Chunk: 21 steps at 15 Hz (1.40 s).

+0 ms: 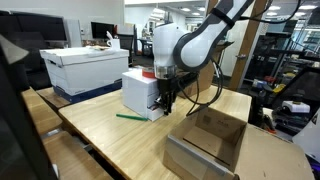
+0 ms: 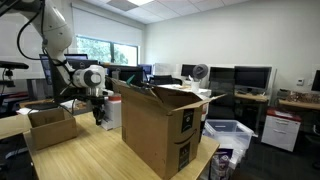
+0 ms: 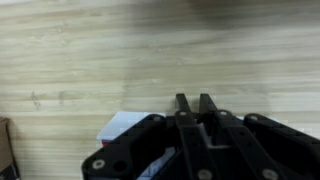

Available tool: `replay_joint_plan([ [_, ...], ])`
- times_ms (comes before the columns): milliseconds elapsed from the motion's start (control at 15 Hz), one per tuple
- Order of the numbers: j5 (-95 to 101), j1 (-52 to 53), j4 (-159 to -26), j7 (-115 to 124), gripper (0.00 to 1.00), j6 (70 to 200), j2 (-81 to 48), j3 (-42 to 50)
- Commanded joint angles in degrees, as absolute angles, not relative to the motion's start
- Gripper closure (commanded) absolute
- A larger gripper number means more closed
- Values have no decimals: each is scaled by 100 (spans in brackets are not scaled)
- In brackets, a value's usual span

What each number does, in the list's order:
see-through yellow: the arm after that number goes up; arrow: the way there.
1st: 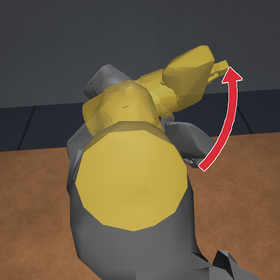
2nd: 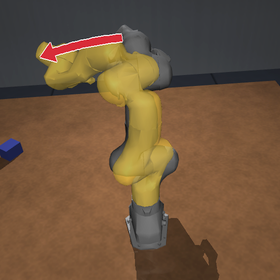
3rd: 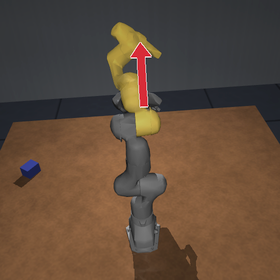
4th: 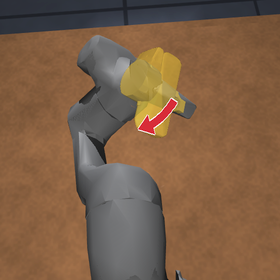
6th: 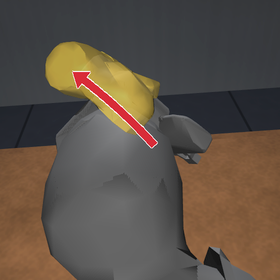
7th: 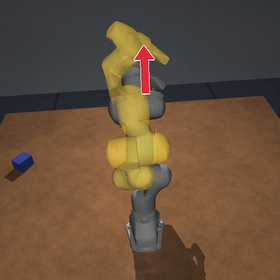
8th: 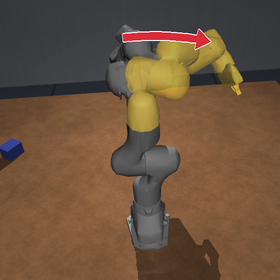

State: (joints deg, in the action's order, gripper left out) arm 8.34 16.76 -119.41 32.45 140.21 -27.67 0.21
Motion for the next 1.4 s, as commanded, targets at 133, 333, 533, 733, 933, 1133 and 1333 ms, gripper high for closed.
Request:
replay_joint_plan([
  [133,626,1565,-12021,2904,93,13564,-2677,-89],
  [333,613,1565,-12034,2939,93,13448,-2650,-95],
  [533,583,1544,-12048,2917,93,13382,-2623,-115],
  [733,438,1487,-12039,2801,56,13234,-2588,-176],
  [933,459,1485,-11991,2758,40,12968,-2479,-162],
  [1133,565,1521,-11955,2909,20,12907,-2385,-106],
  [1333,542,1511,-11894,2917,2,12888,-2351,-121],
])
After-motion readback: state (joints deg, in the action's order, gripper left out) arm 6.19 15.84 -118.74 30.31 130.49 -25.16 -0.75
